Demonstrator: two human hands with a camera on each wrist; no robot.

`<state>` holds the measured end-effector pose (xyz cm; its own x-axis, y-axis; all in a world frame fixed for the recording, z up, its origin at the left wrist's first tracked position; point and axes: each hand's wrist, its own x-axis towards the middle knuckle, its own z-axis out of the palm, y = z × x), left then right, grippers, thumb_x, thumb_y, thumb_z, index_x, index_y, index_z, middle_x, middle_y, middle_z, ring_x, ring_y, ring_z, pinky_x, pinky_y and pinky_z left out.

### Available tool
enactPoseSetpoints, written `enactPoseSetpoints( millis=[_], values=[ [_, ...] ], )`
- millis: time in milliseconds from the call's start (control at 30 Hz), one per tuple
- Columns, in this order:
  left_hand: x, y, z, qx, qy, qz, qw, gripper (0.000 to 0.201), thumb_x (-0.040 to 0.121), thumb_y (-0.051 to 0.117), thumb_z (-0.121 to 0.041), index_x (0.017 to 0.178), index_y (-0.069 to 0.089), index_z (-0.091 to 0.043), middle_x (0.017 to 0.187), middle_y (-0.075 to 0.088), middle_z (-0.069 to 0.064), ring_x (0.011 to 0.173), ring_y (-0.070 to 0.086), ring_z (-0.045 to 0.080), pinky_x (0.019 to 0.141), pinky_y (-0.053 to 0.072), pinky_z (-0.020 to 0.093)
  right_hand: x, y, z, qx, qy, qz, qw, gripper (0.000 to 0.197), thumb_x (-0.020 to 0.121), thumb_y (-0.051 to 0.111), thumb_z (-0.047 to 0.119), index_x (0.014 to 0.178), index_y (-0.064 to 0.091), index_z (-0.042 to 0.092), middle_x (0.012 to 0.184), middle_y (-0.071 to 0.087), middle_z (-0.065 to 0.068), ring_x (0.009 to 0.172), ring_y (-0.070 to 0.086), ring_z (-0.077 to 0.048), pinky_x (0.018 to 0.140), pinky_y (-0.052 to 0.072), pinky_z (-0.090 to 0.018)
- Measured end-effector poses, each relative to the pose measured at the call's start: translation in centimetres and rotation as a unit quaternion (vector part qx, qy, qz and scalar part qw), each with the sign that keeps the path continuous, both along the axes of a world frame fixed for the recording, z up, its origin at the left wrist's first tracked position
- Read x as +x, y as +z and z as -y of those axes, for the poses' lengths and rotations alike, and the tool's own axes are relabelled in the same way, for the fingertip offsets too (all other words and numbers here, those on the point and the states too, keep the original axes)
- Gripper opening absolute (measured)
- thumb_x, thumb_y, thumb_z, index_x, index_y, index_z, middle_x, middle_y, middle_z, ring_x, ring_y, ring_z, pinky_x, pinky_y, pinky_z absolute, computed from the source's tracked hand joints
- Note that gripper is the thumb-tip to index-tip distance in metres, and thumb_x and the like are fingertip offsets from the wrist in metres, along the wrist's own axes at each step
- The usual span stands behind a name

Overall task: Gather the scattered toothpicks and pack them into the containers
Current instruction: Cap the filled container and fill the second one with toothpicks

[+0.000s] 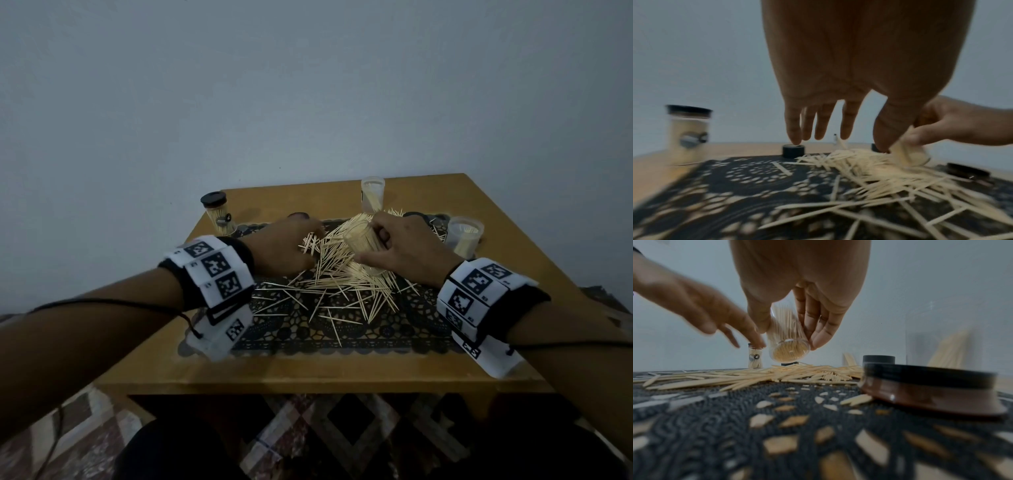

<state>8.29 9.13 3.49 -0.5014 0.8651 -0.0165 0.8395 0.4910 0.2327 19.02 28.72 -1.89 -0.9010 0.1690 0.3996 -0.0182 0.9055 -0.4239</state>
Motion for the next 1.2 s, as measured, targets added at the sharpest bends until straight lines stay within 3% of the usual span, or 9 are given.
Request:
enactPoseSetpoints(
  millis=[100,333,567,667,767,900,1000,1067,1200],
  values=[
    [-2.1,-0.8,1.9,-0.151,0.045,0.009,0.987,0.06,0.094,0.057,-0.023,0.147,0.03,-0.016,0.149,0.037,0.007,0.134,0.039,0.024,0.107,0.034,0.033,-0.1,-0.1,0.0,0.003,-0.007,0.008,1.0,0.048,0.076,0.076,0.048,0.098,0.058,0.009,0.072,0.054,0.005,0.062,0.048,-0.011,0.054,0.037,-0.025],
    [-4.7,-3.8,3.7,-0.213,0.15,0.068,0.963,0.063,0.103,0.034,-0.04,0.153,0.008,-0.014,0.16,0.007,0.012,0.146,0.013,0.028,0.117,0.017,0.038,-0.2,-0.1,0.0,-0.006,-0.007,0.014,1.0,0.047,0.077,0.076,0.047,0.098,0.058,0.009,0.07,0.052,0.007,0.059,0.047,-0.008,0.053,0.036,-0.024],
    [-2.3,-4.2,0.5,-0.139,0.077,0.116,0.98,0.051,0.1,0.046,-0.029,0.146,0.029,-0.014,0.148,0.037,0.01,0.131,0.039,0.027,0.104,0.032,0.034,-0.2,-0.2,-0.1,-0.006,-0.011,0.02,1.0,0.048,0.076,0.076,0.048,0.099,0.057,0.009,0.073,0.052,0.007,0.062,0.046,-0.007,0.053,0.035,-0.022],
    [-2.7,-4.7,-0.8,-0.103,0.053,0.041,0.992,0.032,0.094,0.05,-0.016,0.126,0.049,-0.011,0.121,0.058,0.014,0.103,0.054,0.027,0.081,0.042,0.031,-0.1,-0.1,-0.1,-0.006,-0.01,0.021,1.0,0.048,0.077,0.076,0.048,0.099,0.057,0.009,0.079,0.058,0.002,0.067,0.052,-0.013,0.056,0.039,-0.023],
    [-4.2,-4.4,-2.0,-0.044,0.063,-0.023,0.997,0.032,0.091,0.048,-0.008,0.123,0.05,-0.009,0.12,0.057,0.013,0.104,0.054,0.027,0.08,0.043,0.032,0.0,0.0,0.0,-0.008,-0.012,0.021,1.0,0.046,0.077,0.075,0.048,0.097,0.056,0.011,0.078,0.057,0.003,0.067,0.053,-0.013,0.054,0.036,-0.02],
    [-6.0,-4.6,-3.9,-0.088,0.1,-0.011,0.991,0.037,0.098,0.049,-0.029,0.127,0.046,-0.005,0.111,0.058,0.013,0.095,0.058,0.027,0.073,0.045,0.033,0.0,0.0,0.1,-0.006,-0.015,0.024,1.0,0.045,0.078,0.075,0.046,0.099,0.056,0.012,0.078,0.053,0.007,0.063,0.045,-0.001,0.053,0.031,-0.016],
    [-6.6,-5.5,-5.4,-0.097,0.132,-0.023,0.986,0.036,0.098,0.047,-0.041,0.079,0.045,-0.011,0.07,0.047,0.004,0.06,0.046,0.017,0.052,0.035,0.027,-0.1,-0.1,0.0,-0.001,-0.017,0.02,1.0,0.047,0.078,0.075,0.047,0.102,0.057,0.01,0.08,0.053,0.006,0.064,0.046,-0.002,0.053,0.031,-0.016],
    [-6.7,-5.7,-6.2,-0.077,0.141,-0.032,0.987,0.043,0.096,0.049,-0.043,0.067,0.037,-0.015,0.064,0.042,0.001,0.054,0.04,0.014,0.049,0.032,0.025,-0.1,-0.1,-0.1,0.002,-0.016,0.02,1.0,0.049,0.077,0.075,0.047,0.104,0.058,0.009,0.083,0.057,0.003,0.068,0.05,-0.009,0.054,0.033,-0.017],
    [-6.1,-5.9,-7.0,-0.052,0.123,-0.019,0.991,0.039,0.091,0.058,-0.046,0.09,0.052,-0.008,0.079,0.054,0.006,0.071,0.053,0.021,0.057,0.042,0.028,-0.1,-0.1,-0.1,-0.002,-0.013,0.016,1.0,0.049,0.078,0.075,0.047,0.103,0.059,0.009,0.082,0.058,0.002,0.068,0.05,-0.009,0.054,0.033,-0.016]
  ],
)
